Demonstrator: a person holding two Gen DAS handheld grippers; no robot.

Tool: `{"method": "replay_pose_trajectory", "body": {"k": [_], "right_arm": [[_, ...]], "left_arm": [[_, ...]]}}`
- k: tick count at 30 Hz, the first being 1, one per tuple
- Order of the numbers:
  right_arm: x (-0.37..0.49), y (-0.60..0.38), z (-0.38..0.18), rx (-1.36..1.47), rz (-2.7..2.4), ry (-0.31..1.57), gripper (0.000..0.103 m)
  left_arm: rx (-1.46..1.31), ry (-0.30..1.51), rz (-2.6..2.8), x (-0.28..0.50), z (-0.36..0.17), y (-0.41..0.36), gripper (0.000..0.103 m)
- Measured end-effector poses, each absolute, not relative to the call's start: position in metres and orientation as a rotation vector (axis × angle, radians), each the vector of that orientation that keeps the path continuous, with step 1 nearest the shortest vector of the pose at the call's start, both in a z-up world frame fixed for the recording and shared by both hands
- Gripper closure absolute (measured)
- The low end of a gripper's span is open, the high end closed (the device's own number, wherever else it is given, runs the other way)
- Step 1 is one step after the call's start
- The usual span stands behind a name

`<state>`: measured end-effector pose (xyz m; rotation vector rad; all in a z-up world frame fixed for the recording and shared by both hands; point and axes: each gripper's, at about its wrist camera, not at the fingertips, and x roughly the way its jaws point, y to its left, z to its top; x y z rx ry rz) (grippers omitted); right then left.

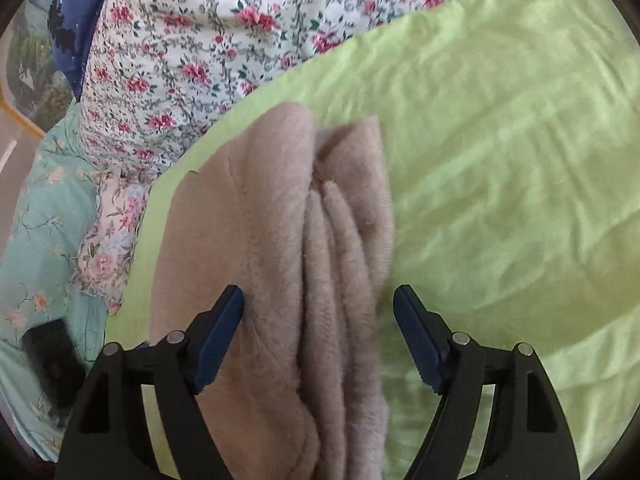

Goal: Fold small clothes
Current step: 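Grasp the folded edge with the left gripper while the right gripper grasps the other edge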

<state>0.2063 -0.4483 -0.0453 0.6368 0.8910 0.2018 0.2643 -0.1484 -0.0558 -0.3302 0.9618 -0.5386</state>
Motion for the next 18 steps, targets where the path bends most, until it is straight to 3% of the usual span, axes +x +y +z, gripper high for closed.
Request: {"method": "replay_pose_trajectory", "body": {"k": [3, 5, 6, 8, 11, 18], "right_arm": [[0.215, -0.439, -0.051, 0.603, 0.22, 0.931, 0.027], [0.218, -0.432, -0.053, 0.597, 0.24, 0.943, 0.048], [0.218, -0.431, -0.053, 0.599, 0.242, 0.945, 0.05], [0.216, -0.427, -0.05, 0.595, 0.225, 0.932, 0.065], [0.207, -0.418, -0.035, 0.631, 0.224, 0.879, 0.068], [0.188, -0.355, -0.006, 0.64, 0.372, 0.795, 0.07]], "left_arm": [[-0.404, 1.028, -0.577, 0.289, -0.081, -0.149, 0.015], [-0.434, 1.028, -0.605, 0.304, -0.088, -0.155, 0.02], [-0.431, 1.013, -0.621, 0.302, -0.086, -0.157, 0.04], [-0.418, 0.994, -0.642, 0.299, -0.081, -0.164, 0.049], [-0.371, 0.95, -0.646, 0.283, -0.065, -0.16, 0.059], [-0.264, 0.83, -0.573, 0.231, -0.006, -0.094, 0.06]]}}
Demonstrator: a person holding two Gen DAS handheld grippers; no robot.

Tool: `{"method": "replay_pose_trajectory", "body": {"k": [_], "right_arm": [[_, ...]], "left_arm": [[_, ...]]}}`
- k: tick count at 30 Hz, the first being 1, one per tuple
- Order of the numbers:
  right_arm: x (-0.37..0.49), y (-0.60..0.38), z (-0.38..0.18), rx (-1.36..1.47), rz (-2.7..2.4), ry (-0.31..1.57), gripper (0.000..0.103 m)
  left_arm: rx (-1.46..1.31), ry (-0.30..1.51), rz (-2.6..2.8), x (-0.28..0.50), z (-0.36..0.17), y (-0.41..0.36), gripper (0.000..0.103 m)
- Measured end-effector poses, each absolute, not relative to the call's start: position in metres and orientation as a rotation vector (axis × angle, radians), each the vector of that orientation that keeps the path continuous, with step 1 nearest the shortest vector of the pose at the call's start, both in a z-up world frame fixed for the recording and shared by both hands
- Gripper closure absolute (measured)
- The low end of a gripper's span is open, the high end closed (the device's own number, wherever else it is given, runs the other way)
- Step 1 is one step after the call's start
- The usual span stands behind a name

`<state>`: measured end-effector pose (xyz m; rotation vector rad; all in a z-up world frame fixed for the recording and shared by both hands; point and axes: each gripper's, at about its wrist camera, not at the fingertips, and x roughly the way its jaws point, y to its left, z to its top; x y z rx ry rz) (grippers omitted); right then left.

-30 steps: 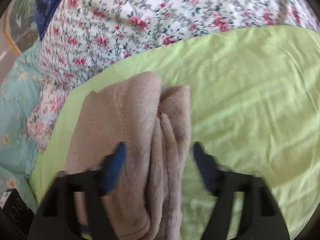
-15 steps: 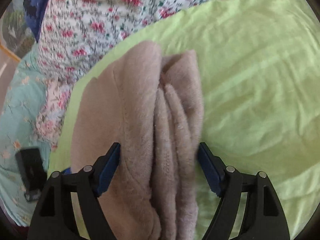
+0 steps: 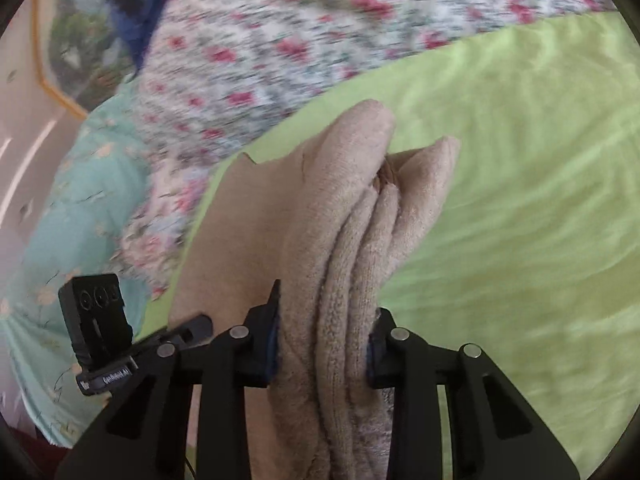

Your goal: Fold small clothes

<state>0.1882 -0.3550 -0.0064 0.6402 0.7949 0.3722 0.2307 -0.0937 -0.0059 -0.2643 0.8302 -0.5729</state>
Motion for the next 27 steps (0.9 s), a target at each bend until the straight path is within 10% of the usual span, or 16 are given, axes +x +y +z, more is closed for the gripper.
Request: {"method": "replay_pose_trajectory", "body": {"k": [13, 20, 27], "right_arm": [[0.197, -0.224, -0.053, 0.579, 0.501, 0.867, 0.07], [0.192, -0.234, -0.055, 0.536, 0.418, 0.908, 0.045], [0.22, -0.247, -0.009, 0.445, 0.294, 0.79, 0.049]], "left_arm": [[-0.247, 0.889, -0.393, 0.181, -0.046, 0.013, 0.058], [-0.222, 0.84, -0.354, 0.161, -0.046, 0.027, 0.031], [-0.306, 0.795, -0.269, 0.163, -0.036, 0.054, 0.03]]}}
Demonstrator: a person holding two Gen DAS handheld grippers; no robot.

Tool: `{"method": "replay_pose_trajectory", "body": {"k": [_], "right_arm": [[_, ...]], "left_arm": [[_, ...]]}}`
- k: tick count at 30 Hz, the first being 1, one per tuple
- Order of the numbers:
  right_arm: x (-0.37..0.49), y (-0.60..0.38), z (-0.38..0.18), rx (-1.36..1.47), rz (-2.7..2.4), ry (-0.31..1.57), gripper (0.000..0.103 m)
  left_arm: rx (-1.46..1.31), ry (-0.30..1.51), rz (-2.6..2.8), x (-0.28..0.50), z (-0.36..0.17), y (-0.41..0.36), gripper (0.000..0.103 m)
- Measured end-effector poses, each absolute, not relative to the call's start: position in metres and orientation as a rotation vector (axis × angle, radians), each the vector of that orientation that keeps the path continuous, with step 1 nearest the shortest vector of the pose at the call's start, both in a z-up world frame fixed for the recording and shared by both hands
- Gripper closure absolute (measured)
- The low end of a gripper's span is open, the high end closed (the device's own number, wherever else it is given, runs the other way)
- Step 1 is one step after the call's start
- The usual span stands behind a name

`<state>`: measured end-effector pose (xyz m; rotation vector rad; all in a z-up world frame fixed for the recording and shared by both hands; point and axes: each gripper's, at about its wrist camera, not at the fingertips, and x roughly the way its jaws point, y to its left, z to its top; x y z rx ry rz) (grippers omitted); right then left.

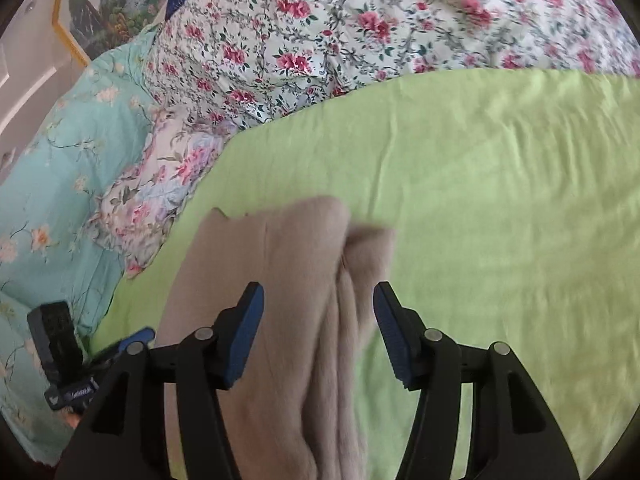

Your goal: Fold small clothes

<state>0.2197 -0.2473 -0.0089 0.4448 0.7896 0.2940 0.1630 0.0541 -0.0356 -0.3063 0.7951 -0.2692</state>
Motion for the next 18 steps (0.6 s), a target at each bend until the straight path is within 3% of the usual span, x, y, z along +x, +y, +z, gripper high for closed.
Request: {"method": "replay_pose_trajectory", "body": {"k": [2, 4, 6, 10, 18], "right_arm": [[0.241, -0.242, -0.017, 0.455, 0.294, 0.822, 0.075], [0.259, -0.233, -0.028, 0.462, 0.293, 0.882, 0.094], [0.252, -0.229, -0.017, 0.45, 0.315, 0.818, 0.095], [0.214, -0.247, 0.019, 0.474, 0.321, 0.656, 0.095], [0.233, -0.261, -0.058, 0.461, 0.185, 0.864, 0.094]], "left_arm": [[-0.295, 0.821, -0.252, 0.168, -0.042, 0.053, 0.03], [-0.287, 0.836, -0.253, 0.17, -0.045, 0.047, 0.035], [-0.277, 0.834, -0.267, 0.169, -0.042, 0.044, 0.043], [-0.238, 0.832, -0.294, 0.164, -0.04, 0.032, 0.043], [-0.205, 0.857, -0.28, 0.164, -0.055, 0.013, 0.041]]}}
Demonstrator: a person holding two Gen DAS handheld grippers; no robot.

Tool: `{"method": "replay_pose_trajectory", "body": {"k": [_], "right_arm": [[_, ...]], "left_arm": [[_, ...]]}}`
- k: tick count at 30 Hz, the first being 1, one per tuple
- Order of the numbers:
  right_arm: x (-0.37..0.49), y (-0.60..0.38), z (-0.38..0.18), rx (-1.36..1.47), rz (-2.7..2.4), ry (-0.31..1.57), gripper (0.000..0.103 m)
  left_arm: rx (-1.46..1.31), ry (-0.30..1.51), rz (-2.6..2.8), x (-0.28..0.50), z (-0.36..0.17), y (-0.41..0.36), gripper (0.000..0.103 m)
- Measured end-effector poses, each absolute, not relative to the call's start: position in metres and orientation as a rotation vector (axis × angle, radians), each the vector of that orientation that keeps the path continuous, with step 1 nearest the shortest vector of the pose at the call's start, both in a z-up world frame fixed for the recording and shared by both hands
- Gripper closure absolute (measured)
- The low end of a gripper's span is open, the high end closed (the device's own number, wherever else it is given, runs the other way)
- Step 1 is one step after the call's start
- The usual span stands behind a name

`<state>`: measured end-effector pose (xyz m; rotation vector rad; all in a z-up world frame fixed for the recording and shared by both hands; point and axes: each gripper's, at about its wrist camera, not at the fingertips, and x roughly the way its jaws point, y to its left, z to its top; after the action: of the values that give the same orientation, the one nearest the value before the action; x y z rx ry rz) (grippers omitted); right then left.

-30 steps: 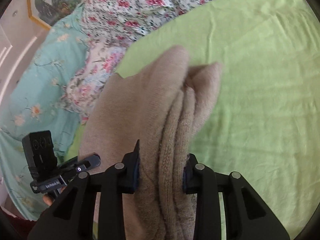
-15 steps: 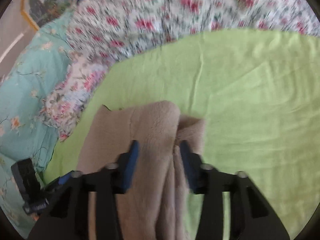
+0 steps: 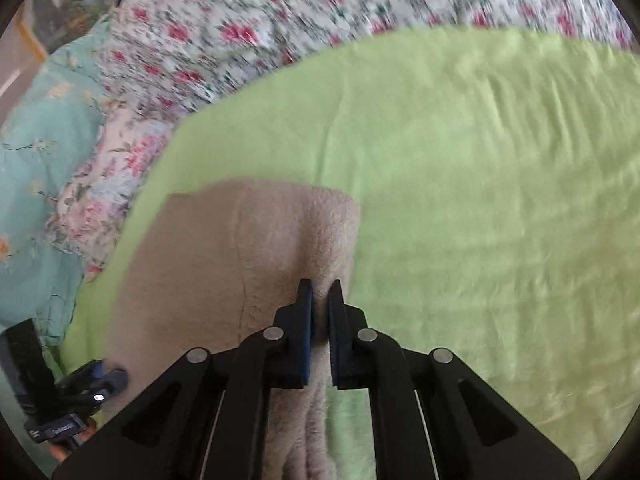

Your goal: Fold small clothes

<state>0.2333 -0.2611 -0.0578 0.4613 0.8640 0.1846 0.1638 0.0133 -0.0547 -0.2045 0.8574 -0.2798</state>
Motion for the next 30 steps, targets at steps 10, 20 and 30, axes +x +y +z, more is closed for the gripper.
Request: {"method": "replay_pose_trajectory", "body": {"k": [10, 20, 30], "right_arm": [[0.173, -0.261, 0.0, 0.462, 0.173, 0.743, 0.086], [0.141, -0.241, -0.026, 0.482, 0.185, 0.824, 0.077], [0.153, -0.242, -0.032, 0.446, 0.166, 0.873, 0.09]], "left_arm": [[-0.195, 0.797, -0.28, 0.131, -0.025, 0.023, 0.045], [-0.192, 0.733, -0.367, 0.084, -0.004, 0.028, 0.046], [-0.153, 0.721, -0.489, 0.087, 0.001, 0.003, 0.05]]}}
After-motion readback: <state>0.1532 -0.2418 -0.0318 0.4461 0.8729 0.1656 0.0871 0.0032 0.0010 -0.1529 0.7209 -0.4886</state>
